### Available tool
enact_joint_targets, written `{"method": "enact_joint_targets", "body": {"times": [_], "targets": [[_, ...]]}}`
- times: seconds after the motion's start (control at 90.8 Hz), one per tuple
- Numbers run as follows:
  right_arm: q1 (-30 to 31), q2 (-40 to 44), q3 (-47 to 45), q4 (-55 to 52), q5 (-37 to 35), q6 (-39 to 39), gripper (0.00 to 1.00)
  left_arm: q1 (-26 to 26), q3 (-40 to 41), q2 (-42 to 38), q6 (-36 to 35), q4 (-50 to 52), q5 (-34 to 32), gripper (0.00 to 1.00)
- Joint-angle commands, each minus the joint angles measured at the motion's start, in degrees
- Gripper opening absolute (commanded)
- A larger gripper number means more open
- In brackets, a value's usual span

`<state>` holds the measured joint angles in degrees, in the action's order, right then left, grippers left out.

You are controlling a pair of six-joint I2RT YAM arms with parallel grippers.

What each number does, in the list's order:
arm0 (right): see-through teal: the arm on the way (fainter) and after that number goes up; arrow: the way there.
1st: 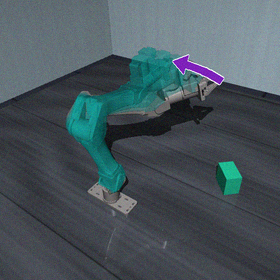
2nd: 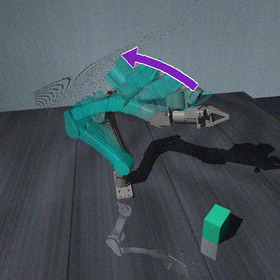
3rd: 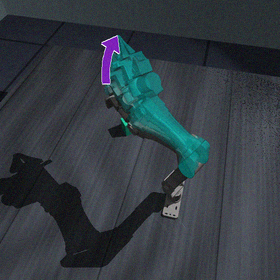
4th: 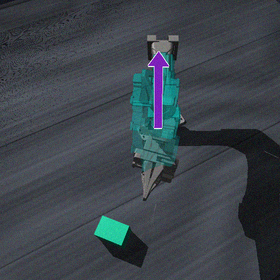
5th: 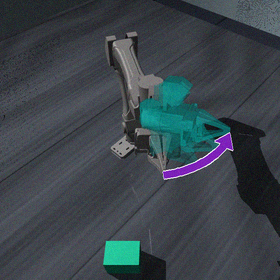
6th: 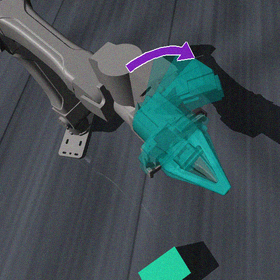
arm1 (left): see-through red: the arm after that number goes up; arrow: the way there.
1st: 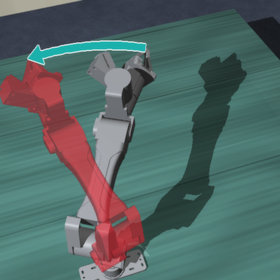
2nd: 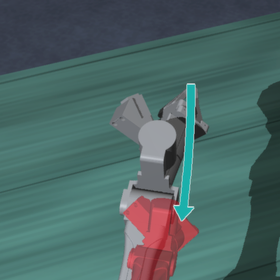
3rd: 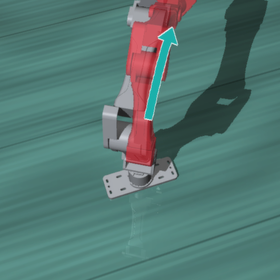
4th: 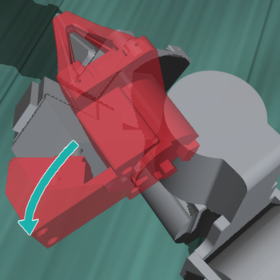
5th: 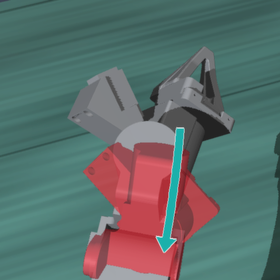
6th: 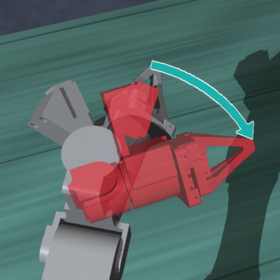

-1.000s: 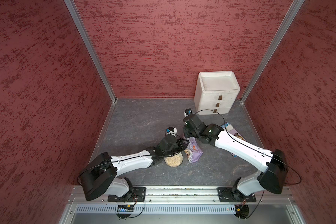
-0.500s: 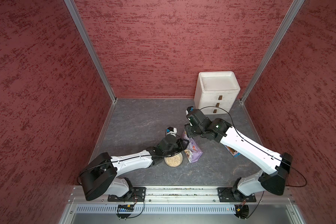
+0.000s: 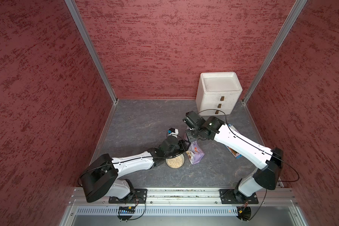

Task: Pour the oats into the breakfast bowl
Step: Close the oats bag at the center of the board.

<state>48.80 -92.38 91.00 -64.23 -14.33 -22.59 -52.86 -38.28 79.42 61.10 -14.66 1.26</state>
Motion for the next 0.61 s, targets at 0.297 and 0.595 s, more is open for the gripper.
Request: {"method": "enact_joint_targets", "body": {"times": [0.297,0.595], "targets": [[3.1,-0.5,3.5,-2.5,-4.4,-0.7,0.27,-0.4,-1.1,1.1,-0.1,-0.6,0.7,0.40],[3.2,3.8,-2.1,-2.1,0.8,-3.5,0.30,-0.5,-0.7,1.3,0.2,-1.3,0.8,0.40]]}}
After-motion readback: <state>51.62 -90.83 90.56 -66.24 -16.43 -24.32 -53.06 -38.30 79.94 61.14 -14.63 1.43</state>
